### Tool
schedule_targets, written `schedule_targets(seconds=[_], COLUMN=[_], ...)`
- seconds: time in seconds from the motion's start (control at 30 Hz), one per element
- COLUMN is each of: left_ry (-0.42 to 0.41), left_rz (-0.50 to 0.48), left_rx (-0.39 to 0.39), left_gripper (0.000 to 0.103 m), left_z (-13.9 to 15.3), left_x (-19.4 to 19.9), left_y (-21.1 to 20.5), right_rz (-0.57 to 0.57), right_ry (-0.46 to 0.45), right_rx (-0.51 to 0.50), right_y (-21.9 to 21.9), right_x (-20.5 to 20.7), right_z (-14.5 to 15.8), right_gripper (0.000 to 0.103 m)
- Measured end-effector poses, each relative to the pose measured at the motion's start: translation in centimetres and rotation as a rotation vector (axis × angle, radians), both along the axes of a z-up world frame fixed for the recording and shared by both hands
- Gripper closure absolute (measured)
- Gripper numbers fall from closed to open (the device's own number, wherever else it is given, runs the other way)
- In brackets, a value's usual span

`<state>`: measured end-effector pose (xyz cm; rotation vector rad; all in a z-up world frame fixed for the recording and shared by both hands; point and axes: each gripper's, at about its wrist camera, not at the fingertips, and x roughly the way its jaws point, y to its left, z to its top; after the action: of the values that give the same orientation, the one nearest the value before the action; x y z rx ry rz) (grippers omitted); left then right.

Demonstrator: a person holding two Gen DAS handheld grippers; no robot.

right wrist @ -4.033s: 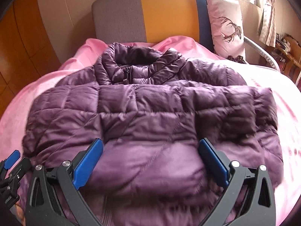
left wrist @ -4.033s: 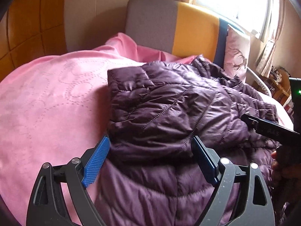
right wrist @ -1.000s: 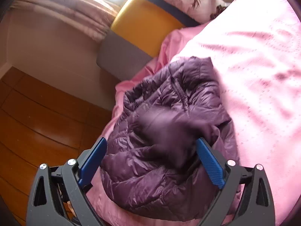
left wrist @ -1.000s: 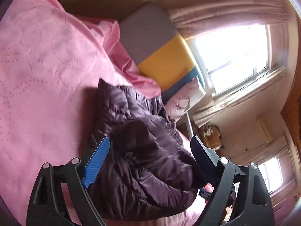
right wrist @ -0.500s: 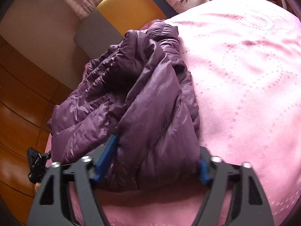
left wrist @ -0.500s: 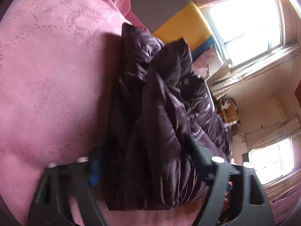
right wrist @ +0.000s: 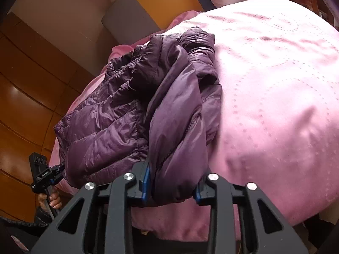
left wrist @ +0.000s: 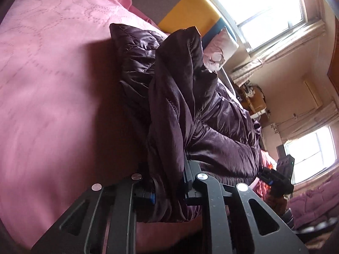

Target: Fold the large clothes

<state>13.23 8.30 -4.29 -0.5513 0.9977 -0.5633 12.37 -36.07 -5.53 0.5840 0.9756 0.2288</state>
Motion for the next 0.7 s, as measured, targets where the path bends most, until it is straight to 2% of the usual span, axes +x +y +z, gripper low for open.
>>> schedule_targets(seconds=[0.03,0.07,0.1,0.17,0.23,0.3,0.43,0.53,0.6,0.63,0.67,0.7], left_ry=[-0.001,-0.010,-0.037,-0.075,-0.119,-0.182,-0.244,-0.278,-0.255,-0.238,-0.225,-0.217], left_rz=[0.011,0.024,0.056,0.106,0.127,0.124,0.081,0.007,-0.023,-0.028,-0.031,-0.039], left_rx=[0.037,0.068,0.115,0.137,0.117,0.129,0.155,0.214,0.272,0.299,0.312,0.310], left_gripper=[0.077,0.063,0.043,0.034,0.034,0.034,0.034,0.034,0.034,0.034,0.034,0.034], left_z=[0.4,0.7,1.4,2.6,4.2,6.0,7.5,7.7,6.8,6.4,6.1,5.9], left_x=[-1.3,-2.1,-3.1,-3.6,-3.8,-2.9,-0.8,0.1,1.4,2.0,2.4,2.5], left_y=[0.2,0.4,0.9,1.7,2.3,1.5,-0.8,-3.2,-4.4,-4.9,-5.4,-5.5], right_rz=[-0.012,-0.028,-0.039,-0.055,-0.036,0.005,0.156,0.221,0.261,0.285,0.299,0.310], right_ry=[0.000,-0.015,-0.033,-0.089,-0.160,-0.226,-0.291,-0.230,-0.176,-0.157,-0.143,-0.134], right_rx=[-0.038,-0.081,-0.115,-0.190,-0.230,-0.299,-0.443,-0.568,-0.644,-0.649,-0.641,-0.634], right_y=[-0.1,-0.3,-0.6,-0.5,0.3,2.6,7.8,9.6,10.4,10.5,10.5,10.5], right_x=[-0.5,-0.7,-0.9,-1.2,-1.0,-0.6,3.0,6.5,8.1,8.6,8.7,8.7], right_z=[0.5,1.3,2.1,4.1,6.0,7.5,7.6,5.0,2.7,1.7,1.0,0.6], right_gripper=[0.054,0.051,0.048,0.048,0.048,0.048,0.050,0.050,0.050,0.051,0.055,0.064])
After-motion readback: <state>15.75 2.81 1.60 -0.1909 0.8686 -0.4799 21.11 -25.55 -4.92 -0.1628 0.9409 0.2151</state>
